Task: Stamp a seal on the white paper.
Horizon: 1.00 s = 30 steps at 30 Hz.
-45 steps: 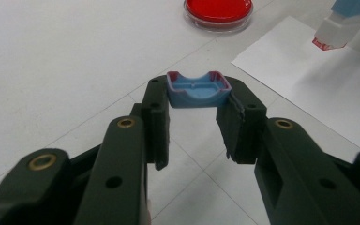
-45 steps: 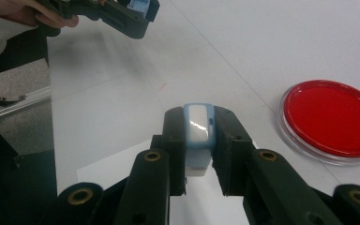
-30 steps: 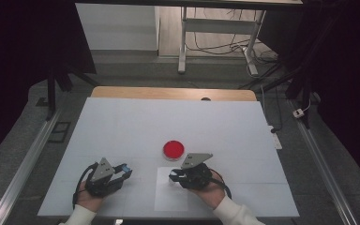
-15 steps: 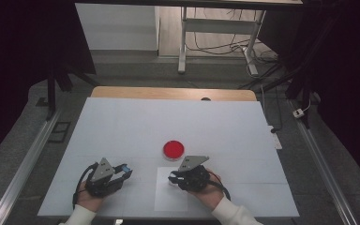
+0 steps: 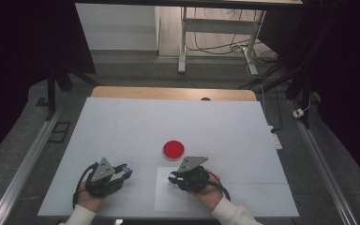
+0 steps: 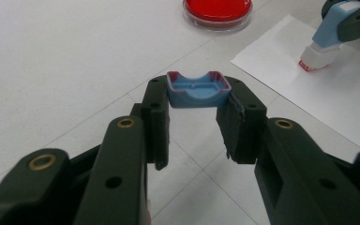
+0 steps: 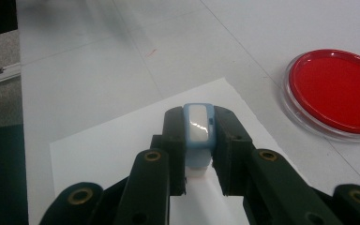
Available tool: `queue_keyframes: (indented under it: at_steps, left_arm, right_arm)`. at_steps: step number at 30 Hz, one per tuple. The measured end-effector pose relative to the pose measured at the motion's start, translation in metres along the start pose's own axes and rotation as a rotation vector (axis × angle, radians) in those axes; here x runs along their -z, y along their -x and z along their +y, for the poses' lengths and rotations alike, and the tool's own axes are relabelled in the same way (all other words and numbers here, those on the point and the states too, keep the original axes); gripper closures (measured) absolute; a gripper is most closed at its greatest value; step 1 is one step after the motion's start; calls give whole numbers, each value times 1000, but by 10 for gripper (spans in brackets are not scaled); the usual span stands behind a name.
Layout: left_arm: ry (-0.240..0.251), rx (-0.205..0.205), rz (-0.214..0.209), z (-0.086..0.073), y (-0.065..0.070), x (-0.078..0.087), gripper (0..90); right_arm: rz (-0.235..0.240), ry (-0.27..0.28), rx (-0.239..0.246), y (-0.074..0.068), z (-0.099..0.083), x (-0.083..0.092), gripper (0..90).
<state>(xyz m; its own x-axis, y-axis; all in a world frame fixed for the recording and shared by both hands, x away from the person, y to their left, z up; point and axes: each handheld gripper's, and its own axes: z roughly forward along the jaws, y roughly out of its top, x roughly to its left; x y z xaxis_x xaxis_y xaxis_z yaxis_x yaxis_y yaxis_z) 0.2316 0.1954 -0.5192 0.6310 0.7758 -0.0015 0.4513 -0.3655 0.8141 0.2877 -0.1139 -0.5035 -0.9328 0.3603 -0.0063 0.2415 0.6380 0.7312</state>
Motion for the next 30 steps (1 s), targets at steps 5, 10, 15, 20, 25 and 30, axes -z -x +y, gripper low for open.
queue_keyframes:
  at_steps: [5,10,15,20,25,30]
  left_arm:
    - [0,0,0,0,0,0,645]
    - [-1,0,-1,0,0,0,645]
    - [0,0,-1,0,0,0,645]
    - [0,1,0,0,0,0,645]
    - [0,1,-1,0,0,0,645]
    - [-1,0,0,0,0,0,645]
  right_arm:
    - [0,3,6,0,0,0,752]
    - [-6,1,14,-1,0,-1,752]
    - [-6,0,23,-2,0,-1,752]
    - [-8,-5,21,-2,0,-1,752]
    - [-14,-21,28,-3,0,-4,753]
    - [-18,-34,25,-3,1,-4,754]
